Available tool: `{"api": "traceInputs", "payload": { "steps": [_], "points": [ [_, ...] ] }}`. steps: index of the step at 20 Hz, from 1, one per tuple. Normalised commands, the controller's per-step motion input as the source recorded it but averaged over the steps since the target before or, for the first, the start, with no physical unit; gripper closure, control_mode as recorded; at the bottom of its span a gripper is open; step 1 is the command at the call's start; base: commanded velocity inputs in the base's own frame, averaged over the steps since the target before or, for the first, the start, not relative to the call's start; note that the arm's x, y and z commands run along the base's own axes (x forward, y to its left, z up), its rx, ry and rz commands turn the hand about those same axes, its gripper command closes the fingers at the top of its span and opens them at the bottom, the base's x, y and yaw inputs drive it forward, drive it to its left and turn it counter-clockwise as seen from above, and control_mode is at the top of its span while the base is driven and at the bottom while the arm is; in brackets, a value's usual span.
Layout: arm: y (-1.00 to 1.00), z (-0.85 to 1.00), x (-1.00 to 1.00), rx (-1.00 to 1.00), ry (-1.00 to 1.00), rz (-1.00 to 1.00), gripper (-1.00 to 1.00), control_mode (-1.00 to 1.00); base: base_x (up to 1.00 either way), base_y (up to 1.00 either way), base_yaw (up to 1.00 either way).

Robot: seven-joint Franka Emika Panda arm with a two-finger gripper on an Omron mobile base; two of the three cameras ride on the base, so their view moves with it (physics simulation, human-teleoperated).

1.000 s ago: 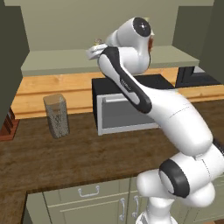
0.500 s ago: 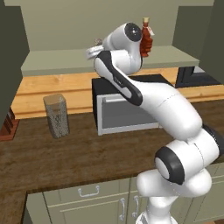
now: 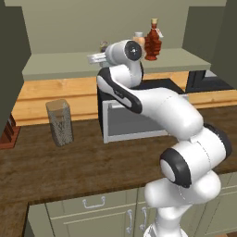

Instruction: Put the shaker and condiment bottle from the counter next to their counterparts in the cabinet.

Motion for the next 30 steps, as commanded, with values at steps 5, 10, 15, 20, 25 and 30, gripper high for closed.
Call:
{"api": "traceInputs", "payload": {
  "steps": [5, 10, 15, 20, 25, 30],
  "points": [
    [0.11, -0.04, 0.6, 0.09, -0.02, -0.05, 1.0, -1.0, 0.0, 0.0, 0.0],
    [0.08, -0.16, 0.35, 0.08, -0.08, -0.05, 1.0, -1.0, 0.0, 0.0, 0.0],
    [0.04, -0.34, 0.08, 0.08, -0.15, -0.03, 1.0, -1.0, 0.0, 0.0, 0.0],
    [0.0, -0.22, 0.11, 0.13, -0.09, -0.01, 1.0, -1.0, 0.0, 0.0, 0.0],
    [0.0, -0.1, 0.1, 0.12, -0.07, -0.02, 1.0, -1.0, 0.0, 0.0, 0.0],
    [0.06, 0.0, 0.0, 0.1, -0.07, -0.04, 1.0, -1.0, 0.0, 0.0, 0.0]
  ]
}}
